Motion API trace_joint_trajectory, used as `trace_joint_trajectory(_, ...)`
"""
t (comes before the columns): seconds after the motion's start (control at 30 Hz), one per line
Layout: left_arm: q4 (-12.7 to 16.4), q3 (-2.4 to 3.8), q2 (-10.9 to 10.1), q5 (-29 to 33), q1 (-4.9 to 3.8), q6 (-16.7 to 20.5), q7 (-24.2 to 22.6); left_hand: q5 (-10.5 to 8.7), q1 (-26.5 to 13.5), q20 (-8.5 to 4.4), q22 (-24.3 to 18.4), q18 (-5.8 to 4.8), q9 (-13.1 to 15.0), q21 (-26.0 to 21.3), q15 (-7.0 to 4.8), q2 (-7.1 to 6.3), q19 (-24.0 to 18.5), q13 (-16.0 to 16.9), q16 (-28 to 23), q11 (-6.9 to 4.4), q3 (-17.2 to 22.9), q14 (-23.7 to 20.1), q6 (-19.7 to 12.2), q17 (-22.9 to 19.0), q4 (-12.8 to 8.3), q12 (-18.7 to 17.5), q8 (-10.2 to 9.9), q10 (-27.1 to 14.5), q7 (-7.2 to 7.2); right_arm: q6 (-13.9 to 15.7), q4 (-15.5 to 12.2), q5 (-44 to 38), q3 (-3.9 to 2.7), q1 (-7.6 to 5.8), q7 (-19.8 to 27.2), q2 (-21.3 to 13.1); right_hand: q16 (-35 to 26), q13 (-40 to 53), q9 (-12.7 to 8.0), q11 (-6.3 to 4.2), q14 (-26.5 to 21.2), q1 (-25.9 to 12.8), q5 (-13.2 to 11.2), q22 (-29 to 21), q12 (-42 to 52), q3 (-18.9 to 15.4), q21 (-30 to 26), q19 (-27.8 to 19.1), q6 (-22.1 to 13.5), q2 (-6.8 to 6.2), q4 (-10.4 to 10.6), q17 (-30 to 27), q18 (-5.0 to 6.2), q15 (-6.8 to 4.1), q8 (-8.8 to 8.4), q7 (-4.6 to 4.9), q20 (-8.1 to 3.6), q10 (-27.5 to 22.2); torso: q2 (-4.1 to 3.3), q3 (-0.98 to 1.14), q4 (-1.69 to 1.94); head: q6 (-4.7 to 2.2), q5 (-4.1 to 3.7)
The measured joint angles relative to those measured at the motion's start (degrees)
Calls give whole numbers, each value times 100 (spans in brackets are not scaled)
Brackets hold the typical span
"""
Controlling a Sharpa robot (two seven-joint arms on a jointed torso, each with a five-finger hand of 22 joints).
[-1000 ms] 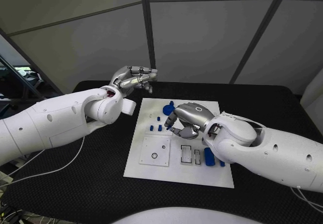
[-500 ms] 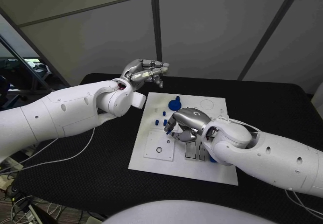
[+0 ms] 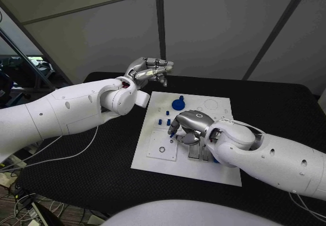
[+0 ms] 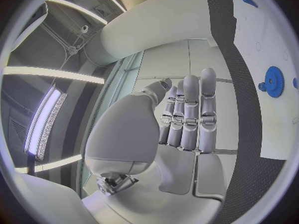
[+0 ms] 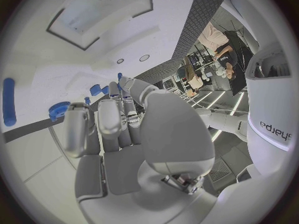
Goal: Assemble the parts on the task board
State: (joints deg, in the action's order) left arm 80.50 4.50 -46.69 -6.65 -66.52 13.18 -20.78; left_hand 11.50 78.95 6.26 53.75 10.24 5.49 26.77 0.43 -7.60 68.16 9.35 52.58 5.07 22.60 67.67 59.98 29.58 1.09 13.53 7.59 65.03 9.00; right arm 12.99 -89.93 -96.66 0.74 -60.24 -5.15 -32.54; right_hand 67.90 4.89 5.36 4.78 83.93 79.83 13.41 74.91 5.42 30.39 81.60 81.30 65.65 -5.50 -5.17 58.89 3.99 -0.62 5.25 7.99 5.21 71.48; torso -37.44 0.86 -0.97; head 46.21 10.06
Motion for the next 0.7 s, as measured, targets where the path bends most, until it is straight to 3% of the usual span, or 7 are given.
trace_joint_trajectory(0.7,-20,1,20,1,-6,-17,0,0,0,0,1,0,1,0,0,0,0,0,0,0,0,0,0,1,0,0,0,0,0,-325,42,-83,23,12,-39,44,0,5,4,-82,0,-39,10,-1,-24,-1,0,0,-2,-39,1,0,0,0,0,-2,0,82,-7,3,3,135,113)
